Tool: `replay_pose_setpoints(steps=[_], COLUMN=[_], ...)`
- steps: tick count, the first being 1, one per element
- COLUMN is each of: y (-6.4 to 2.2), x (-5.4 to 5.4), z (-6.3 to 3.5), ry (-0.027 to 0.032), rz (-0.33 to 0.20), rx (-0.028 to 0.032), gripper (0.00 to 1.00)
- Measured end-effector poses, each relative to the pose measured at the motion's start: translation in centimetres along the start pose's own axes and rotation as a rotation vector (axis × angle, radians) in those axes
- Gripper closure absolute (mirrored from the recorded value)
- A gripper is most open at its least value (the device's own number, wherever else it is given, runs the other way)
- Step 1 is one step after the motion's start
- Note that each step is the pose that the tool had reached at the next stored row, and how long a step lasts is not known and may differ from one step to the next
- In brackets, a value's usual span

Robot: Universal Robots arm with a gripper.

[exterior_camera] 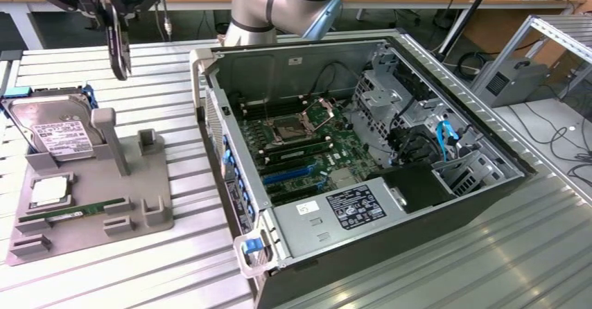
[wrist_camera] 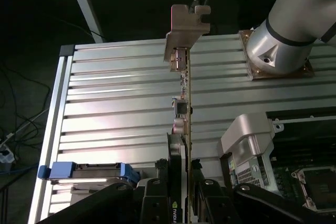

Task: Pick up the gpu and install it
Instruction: 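Pick up the gpu and move the gpu toward the slot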

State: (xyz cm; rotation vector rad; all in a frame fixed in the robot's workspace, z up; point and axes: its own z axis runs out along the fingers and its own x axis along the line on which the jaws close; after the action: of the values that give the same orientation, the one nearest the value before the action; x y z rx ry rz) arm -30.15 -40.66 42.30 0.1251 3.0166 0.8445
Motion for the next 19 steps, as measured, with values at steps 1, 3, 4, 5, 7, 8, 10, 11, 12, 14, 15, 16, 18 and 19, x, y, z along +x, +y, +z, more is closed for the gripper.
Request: replay_pose_setpoints(steps=[1,3,4,5,7,8,10,11,12,14,15,16,18,19], y=[0.03,0.14,0.19,0.22,0.35,0.39,0.49,0.54,0.57,0.66,0.7,0.74,0.82,0.86], x=[0.0,0.0,0.0,0.0,0.0,0.0,0.0,0.0,0.0,0.0,0.0,0.0,0.0,0.0], z=[-0.06,-0.22,-0.31,-0.37,-0.57,-0.65,-0.81,-0.88,-0.94,-1.08,-1.16,-1.22,-1.36,-1.42], ry=[0.0002,0.0007,0.0011,0.0013,0.0018,0.0021,0.0026,0.0029,0.0031,0.0036,0.0038,0.0041,0.0044,0.0047], rz=[0.0,0.0,0.0,0.001,0.001,0.001,0.001,0.001,0.001,0.001,0.001,0.002,0.002,0.002], rx=[-0.0026,-0.0101,-0.0137,-0.0161,-0.0251,-0.0285,-0.0353,-0.0389,-0.0415,-0.0479,-0.0512,-0.0539,-0.0593,-0.0619], gripper=[0.73,0.73,0.73,0.73,0.73,0.73,0.73,0.73,0.73,0.73,0.73,0.73,0.73,0.73])
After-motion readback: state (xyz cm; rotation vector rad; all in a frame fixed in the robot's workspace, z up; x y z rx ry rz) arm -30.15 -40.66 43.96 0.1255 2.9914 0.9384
